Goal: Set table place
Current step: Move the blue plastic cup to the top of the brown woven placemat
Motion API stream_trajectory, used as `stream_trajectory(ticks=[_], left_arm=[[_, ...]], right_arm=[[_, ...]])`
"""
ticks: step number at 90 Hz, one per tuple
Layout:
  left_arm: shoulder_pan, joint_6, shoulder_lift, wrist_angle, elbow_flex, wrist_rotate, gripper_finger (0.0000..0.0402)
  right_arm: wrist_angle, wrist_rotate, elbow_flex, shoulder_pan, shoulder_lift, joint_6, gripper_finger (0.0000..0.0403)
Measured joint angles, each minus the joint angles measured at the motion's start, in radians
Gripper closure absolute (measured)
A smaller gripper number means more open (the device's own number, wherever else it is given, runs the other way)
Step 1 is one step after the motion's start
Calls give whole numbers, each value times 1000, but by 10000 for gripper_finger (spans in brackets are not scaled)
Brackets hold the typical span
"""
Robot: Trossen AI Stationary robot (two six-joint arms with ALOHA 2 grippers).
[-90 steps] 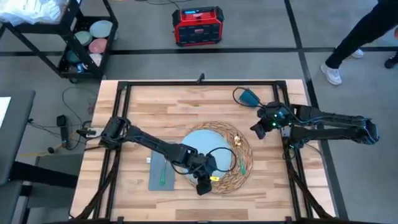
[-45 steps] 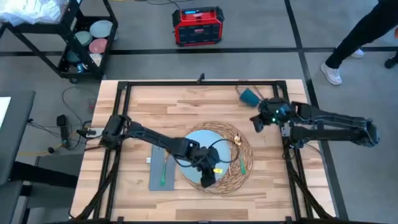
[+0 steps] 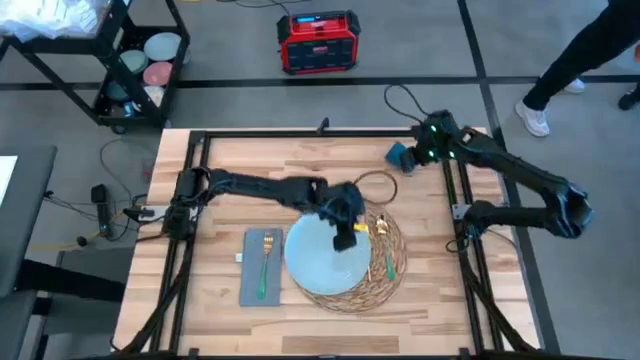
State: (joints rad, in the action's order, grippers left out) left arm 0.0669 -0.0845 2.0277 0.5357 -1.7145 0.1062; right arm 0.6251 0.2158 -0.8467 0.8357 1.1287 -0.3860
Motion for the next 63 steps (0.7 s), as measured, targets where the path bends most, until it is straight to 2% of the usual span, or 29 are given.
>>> stream_trajectory(ticks=[8, 15, 23, 37, 49, 63], left_arm=[[84, 100, 0, -36, 0, 2, 325], [174, 142, 1, -91, 0, 39, 325], [280, 152, 1, -176, 0, 128, 328], [432, 95, 42, -345, -3, 324, 331], [494, 9, 114, -400, -2, 449, 331], [500, -28, 184, -437, -16, 528, 331]], right_arm=[[17, -21, -55, 21, 71, 22, 403], [53, -105, -77, 34, 102, 8, 403], [81, -174, -78, 41, 109, -20, 403], [123, -196, -78, 54, 110, -33, 403], [142, -212, -78, 85, 141, -49, 403], [163, -225, -78, 114, 186, -51, 403]])
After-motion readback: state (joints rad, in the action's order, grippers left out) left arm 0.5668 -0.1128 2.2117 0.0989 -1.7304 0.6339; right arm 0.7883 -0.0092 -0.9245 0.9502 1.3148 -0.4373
